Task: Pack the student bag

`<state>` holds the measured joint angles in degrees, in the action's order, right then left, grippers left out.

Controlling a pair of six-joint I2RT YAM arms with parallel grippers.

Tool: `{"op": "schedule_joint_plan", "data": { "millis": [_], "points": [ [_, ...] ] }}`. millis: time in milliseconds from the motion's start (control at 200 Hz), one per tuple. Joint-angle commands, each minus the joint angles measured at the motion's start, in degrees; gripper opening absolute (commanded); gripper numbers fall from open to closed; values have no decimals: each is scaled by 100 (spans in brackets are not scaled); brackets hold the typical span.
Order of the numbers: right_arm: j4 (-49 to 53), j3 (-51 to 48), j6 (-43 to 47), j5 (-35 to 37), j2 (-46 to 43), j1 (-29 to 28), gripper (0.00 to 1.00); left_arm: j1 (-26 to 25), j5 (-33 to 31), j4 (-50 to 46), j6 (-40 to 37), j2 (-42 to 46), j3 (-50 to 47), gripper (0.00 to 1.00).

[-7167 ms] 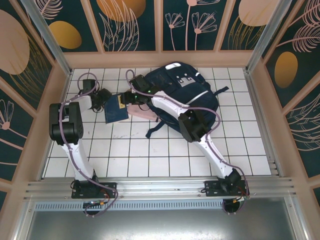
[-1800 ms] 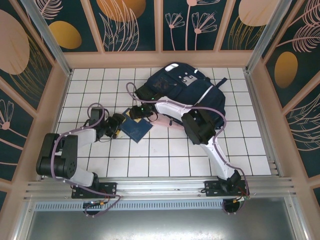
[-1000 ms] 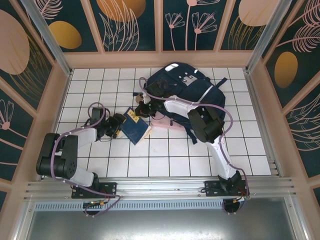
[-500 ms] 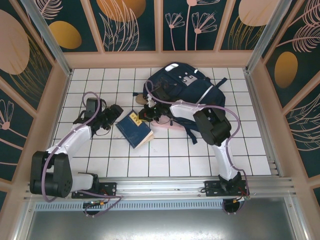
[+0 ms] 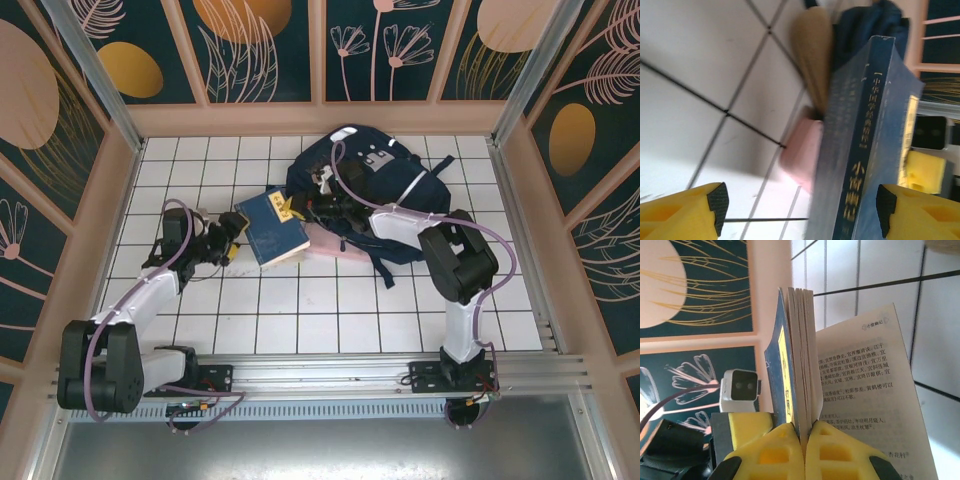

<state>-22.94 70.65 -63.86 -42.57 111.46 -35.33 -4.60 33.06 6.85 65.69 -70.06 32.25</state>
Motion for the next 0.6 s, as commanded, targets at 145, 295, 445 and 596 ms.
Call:
{"op": "schedule_joint_plan", "data": {
  "millis": [145, 295, 445, 596],
  "points": [
    [-1592, -411, -1102, -362, -254, -137, 0, -91, 723, 1823, 735, -393, -6, 71],
    [-1781, -398, -1273, -421, -249, -252, 0, -116, 673, 1730, 635, -303, 96, 47],
    [-1226, -255, -970, -288, -405, -384, 0, -137, 468, 1387, 398, 3, 157, 22],
    [-391, -241, -572, 122, -788, -429, 0, -132, 215, 695, 72, 406, 308, 0]
  ]
}}
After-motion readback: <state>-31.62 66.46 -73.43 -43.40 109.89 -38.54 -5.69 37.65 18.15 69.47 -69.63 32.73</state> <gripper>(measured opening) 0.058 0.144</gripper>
